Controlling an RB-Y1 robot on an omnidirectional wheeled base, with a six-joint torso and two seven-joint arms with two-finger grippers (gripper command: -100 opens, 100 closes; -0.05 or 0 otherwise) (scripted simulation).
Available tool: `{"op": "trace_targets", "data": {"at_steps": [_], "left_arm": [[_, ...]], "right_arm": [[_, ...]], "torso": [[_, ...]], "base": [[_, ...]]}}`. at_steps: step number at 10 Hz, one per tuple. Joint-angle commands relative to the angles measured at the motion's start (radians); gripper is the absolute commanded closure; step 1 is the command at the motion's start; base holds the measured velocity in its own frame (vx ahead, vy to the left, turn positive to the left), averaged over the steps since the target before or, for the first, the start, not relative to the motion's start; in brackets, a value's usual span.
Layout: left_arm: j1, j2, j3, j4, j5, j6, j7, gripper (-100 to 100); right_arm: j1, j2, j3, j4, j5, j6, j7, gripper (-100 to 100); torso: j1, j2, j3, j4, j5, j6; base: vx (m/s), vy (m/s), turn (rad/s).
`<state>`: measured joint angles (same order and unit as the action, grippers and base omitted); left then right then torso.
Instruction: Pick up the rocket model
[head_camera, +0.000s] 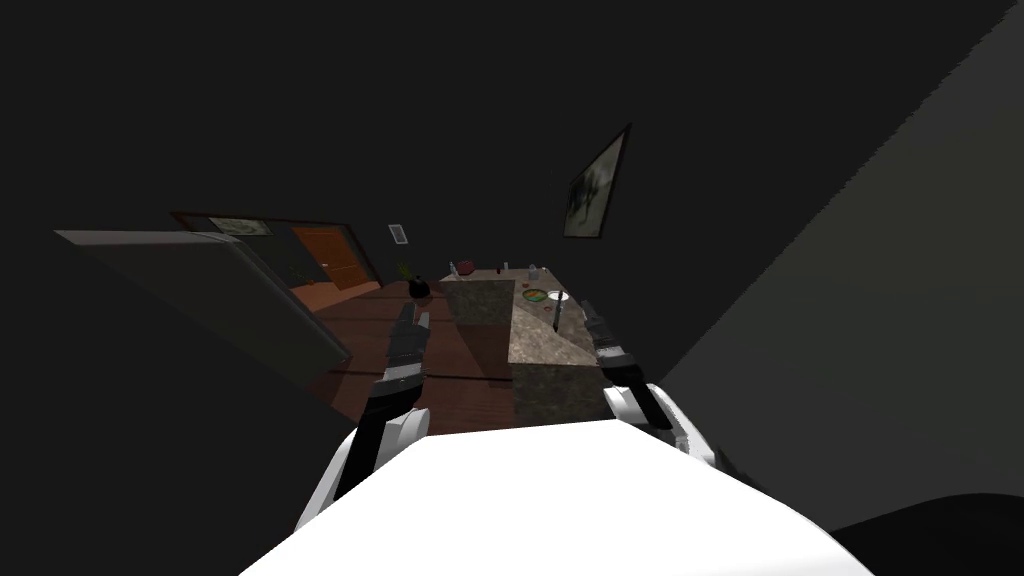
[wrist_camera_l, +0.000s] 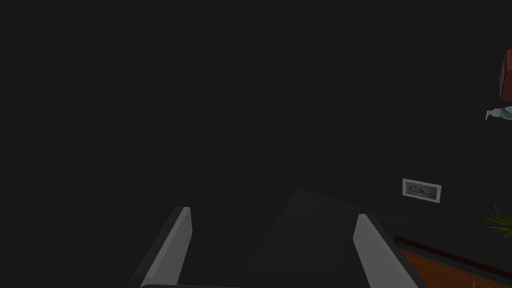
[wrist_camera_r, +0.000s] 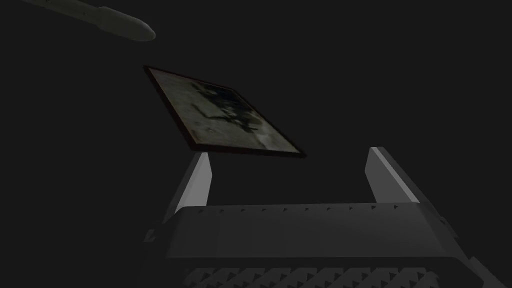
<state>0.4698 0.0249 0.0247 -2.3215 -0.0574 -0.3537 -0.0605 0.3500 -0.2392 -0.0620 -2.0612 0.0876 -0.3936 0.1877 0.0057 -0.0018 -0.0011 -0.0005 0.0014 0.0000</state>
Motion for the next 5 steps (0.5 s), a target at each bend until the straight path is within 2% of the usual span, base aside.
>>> {"op": "trace_targets", "data": {"at_steps": [1, 2, 3, 5], "left_arm": [[0.000, 0.000, 0.000, 0.000, 0.000, 0.000, 0.000, 0], [0.000, 0.000, 0.000, 0.000, 0.000, 0.000, 0.000, 0], [0.000, 0.000, 0.000, 0.000, 0.000, 0.000, 0.000, 0], [0.000, 0.000, 0.000, 0.000, 0.000, 0.000, 0.000, 0]], "right_arm": [[-0.007, -0.012, -0.013, 0.048, 0.021, 0.007, 0.023, -100], [-0.015, -0.020, -0.022, 0.074, 0.032, 0.017, 0.035, -100], [-0.015, -0.020, -0.022, 0.074, 0.032, 0.017, 0.035, -100], [-0.030, -0.040, -0.039, 0.125, 0.053, 0.035, 0.057, -100]], "torso": [[0.000, 0.000, 0.000, 0.000, 0.000, 0.000], [0.000, 0.000, 0.000, 0.000, 0.000, 0.000], [0.001, 0.000, 0.000, 0.000, 0.000, 0.000], [-0.003, 0.001, 0.001, 0.000, -0.001, 0.000]], "base": [[0.022, 0.087, 0.056], [0.025, 0.096, 0.061], [0.015, 0.058, 0.009], [0.014, 0.044, 0.045]]}}
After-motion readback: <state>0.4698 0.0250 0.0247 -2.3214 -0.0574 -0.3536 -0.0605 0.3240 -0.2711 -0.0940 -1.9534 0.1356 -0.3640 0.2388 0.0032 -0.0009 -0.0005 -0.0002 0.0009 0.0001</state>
